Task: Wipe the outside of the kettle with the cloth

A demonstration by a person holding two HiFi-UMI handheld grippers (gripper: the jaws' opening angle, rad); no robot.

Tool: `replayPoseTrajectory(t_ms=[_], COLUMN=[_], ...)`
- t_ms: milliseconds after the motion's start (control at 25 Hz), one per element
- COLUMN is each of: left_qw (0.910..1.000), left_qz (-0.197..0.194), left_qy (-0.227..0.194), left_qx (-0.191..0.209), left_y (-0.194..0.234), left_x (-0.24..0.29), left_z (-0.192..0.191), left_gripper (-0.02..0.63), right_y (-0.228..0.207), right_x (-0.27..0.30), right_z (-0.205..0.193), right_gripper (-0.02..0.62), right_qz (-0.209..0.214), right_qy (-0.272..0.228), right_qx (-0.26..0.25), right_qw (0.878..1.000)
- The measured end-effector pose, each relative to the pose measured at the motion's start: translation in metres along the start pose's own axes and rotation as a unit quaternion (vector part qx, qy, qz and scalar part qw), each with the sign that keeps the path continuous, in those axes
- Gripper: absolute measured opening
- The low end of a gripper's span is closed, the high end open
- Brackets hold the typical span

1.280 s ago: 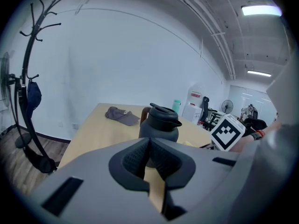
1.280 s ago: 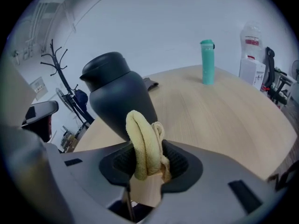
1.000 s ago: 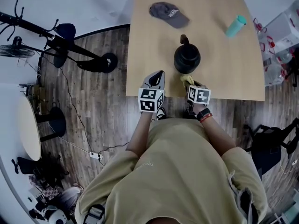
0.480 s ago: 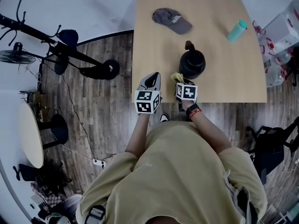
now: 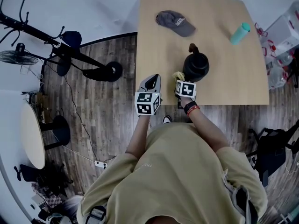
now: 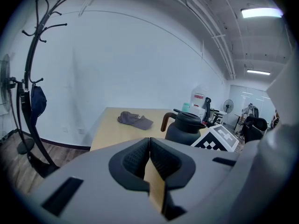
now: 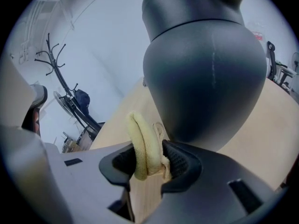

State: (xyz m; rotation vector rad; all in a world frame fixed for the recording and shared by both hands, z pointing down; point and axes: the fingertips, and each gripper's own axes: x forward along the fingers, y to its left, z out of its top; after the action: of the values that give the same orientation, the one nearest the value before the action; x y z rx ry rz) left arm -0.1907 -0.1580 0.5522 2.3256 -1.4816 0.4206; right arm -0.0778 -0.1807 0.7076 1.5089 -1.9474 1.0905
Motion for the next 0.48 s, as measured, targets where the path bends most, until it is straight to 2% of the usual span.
replayPoseTrajectory(t_ms=[480], left_qw=[1.0], left_qz=[-0.005], left_qy=[0.004], left_qx=[-0.001], left_y=[-0.015], left_x=[0.007], left_z=[-0.004], left_gripper=[0.025], right_y=[-0.022], right_x=[-0.004], right_z=[-0.009], right_gripper=[0.147], right_qz=[-0.004], right_qy=[0.01], right_qx=[0.021], right_qw=[1.0])
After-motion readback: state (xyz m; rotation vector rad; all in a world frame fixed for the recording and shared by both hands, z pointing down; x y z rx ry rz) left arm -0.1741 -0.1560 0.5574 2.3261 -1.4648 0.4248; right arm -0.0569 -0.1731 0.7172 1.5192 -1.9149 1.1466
